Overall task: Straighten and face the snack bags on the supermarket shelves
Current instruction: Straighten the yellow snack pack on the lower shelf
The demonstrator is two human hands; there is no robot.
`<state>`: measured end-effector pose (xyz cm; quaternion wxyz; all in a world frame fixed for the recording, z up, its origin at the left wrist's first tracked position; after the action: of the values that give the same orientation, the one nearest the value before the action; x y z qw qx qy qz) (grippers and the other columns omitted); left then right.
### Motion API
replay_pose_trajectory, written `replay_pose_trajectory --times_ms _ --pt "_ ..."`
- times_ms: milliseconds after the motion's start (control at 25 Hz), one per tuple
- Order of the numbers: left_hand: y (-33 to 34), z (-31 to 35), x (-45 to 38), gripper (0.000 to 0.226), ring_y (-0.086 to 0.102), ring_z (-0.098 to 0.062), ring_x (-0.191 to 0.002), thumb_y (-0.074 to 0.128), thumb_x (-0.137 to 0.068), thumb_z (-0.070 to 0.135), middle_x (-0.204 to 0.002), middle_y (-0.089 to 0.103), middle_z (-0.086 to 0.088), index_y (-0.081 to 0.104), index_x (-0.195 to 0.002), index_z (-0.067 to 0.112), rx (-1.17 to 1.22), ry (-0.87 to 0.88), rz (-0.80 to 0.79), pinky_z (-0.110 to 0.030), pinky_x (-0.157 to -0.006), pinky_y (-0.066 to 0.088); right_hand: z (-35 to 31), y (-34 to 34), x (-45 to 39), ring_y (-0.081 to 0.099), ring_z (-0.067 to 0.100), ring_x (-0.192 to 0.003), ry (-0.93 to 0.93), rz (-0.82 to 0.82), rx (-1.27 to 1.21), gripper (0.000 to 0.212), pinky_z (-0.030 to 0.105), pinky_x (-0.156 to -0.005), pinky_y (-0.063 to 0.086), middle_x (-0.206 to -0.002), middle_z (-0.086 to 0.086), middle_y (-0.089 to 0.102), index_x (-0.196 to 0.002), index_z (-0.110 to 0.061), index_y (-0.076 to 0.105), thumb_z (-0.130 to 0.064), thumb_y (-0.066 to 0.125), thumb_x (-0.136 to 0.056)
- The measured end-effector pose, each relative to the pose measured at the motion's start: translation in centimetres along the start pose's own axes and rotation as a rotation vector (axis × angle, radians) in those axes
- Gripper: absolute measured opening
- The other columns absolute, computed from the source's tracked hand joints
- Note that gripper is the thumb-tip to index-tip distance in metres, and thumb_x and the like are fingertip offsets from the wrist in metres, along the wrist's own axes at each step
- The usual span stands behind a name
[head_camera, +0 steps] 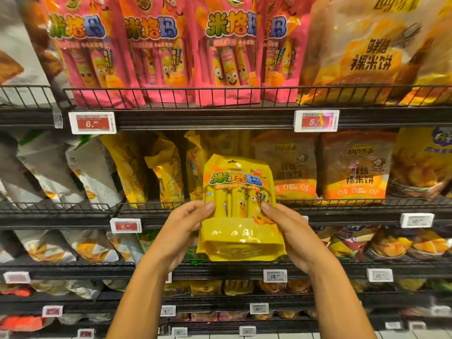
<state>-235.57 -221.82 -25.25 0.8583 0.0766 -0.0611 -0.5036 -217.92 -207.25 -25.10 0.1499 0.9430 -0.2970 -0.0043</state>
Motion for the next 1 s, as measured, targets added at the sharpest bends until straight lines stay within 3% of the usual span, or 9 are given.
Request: replay_pose_trajectory --times_ms 80,200,360,520,600,680,760,840,1000 --pt "0.5 0.3 -0.1 0.048 0.073 -0.028 -0.093 0.076 -0.077 0.050 -0.110 0.074 -0.014 0.075 -0.110 0.015 0.034 -0.084 0.016 -0.043 -0.067 0.061 -0.1 0.4 -0.2 0.074 0.024 -0.102 0.071 0.044 -0.006 0.035 0.038 -0.081 0.061 -0.112 0.009 0.076 -0.103 -0.022 0.079 -0.047 0.071 -0.079" --pt "1.3 0.9 -0.3 0.042 0.075 -0.023 -0.083 0.071 -0.074 0.047 -0.104 0.076 -0.013 0.078 -0.103 0.018 0.098 -0.165 0.004 -0.033 -0.053 0.058 -0.2 0.6 -0.7 0.075 0.025 -0.098 0.112 0.097 -0.030 0.040 0.043 -0.081 0.061 -0.109 0.007 0.077 -0.099 -0.025 0.081 -0.053 0.075 -0.070" --pt "1.8 1.2 -0.7 0.047 0.075 -0.022 -0.087 0.070 -0.072 0.043 -0.104 0.076 -0.010 0.071 -0.109 0.015 0.137 -0.205 0.011 -0.038 -0.060 0.061 -0.2 0.7 -1.2 0.075 0.027 -0.095 0.105 0.149 -0.071 0.051 0.043 -0.079 0.061 -0.108 0.010 0.077 -0.111 -0.019 0.074 -0.052 0.075 -0.073" --pt "1.6 0.6 -0.9 0.040 0.075 -0.021 -0.083 0.068 -0.079 0.041 -0.102 0.077 -0.009 0.069 -0.112 0.018 0.135 -0.203 -0.002 -0.036 -0.058 0.060 0.3 0.4 -1.2 0.076 0.026 -0.094 0.098 0.128 -0.053 0.050 0.044 -0.081 0.061 -0.107 0.009 0.077 -0.105 -0.021 0.077 -0.055 0.074 -0.069" --pt "1.2 0.2 -1.0 0.037 0.075 -0.022 -0.084 0.070 -0.080 0.041 -0.103 0.076 -0.008 0.070 -0.109 0.019 0.111 -0.197 0.000 -0.036 -0.058 0.060 0.4 0.5 -1.1 0.076 0.023 -0.091 0.099 0.099 -0.040 0.041 0.039 -0.069 0.063 -0.105 0.006 0.078 -0.097 -0.024 0.080 -0.053 0.074 -0.069" --pt "0.5 -0.1 -1.1 0.034 0.074 -0.022 -0.085 0.077 -0.076 0.038 -0.103 0.075 -0.006 0.071 -0.102 0.017 0.057 -0.178 0.012 -0.038 -0.066 0.060 0.4 0.5 -0.7 0.076 0.021 -0.091 0.080 0.069 -0.009 0.040 0.031 -0.061 0.061 -0.107 0.005 0.077 -0.106 -0.024 0.077 -0.047 0.072 -0.073" --pt "0.0 -0.2 -1.1 0.030 0.071 -0.019 -0.080 0.078 -0.074 0.032 -0.095 0.073 -0.005 0.067 -0.098 0.017 0.002 -0.153 0.003 -0.038 -0.069 0.058 0.5 0.4 -0.5 0.075 0.022 -0.095 0.032 0.048 0.044 0.044 0.034 -0.069 0.060 -0.112 0.007 0.076 -0.116 -0.021 0.069 -0.039 0.071 -0.076" --pt "-0.2 -0.3 -1.0 0.035 0.071 -0.017 -0.079 0.075 -0.075 0.028 -0.093 0.074 -0.004 0.064 -0.106 0.016 -0.036 -0.121 -0.035 -0.038 -0.072 0.057 0.7 0.3 -0.2 0.073 0.024 -0.098 -0.008 0.034 0.089 0.047 0.039 -0.079 0.057 -0.114 0.007 0.075 -0.118 -0.022 0.067 -0.035 0.072 -0.074" --pt "-0.2 -0.8 -0.5 0.046 0.069 -0.024 -0.099 0.078 -0.076 0.027 -0.118 0.072 -0.006 0.063 -0.120 0.023 -0.073 -0.057 -0.073 -0.042 -0.082 0.048 1.5 0.2 0.2 0.072 0.021 -0.102 -0.041 0.018 0.147 0.051 0.037 -0.083 0.051 -0.116 0.003 0.075 -0.125 -0.027 0.063 -0.032 0.074 -0.075"
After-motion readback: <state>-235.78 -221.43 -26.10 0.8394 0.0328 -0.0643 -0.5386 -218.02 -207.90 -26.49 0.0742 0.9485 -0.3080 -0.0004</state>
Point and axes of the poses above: each hand's wrist, its own x-axis away from the middle knuckle, its own y-axis out of the palm, z = x × y, the point moved 3 cm from there along -x, towards the middle knuckle
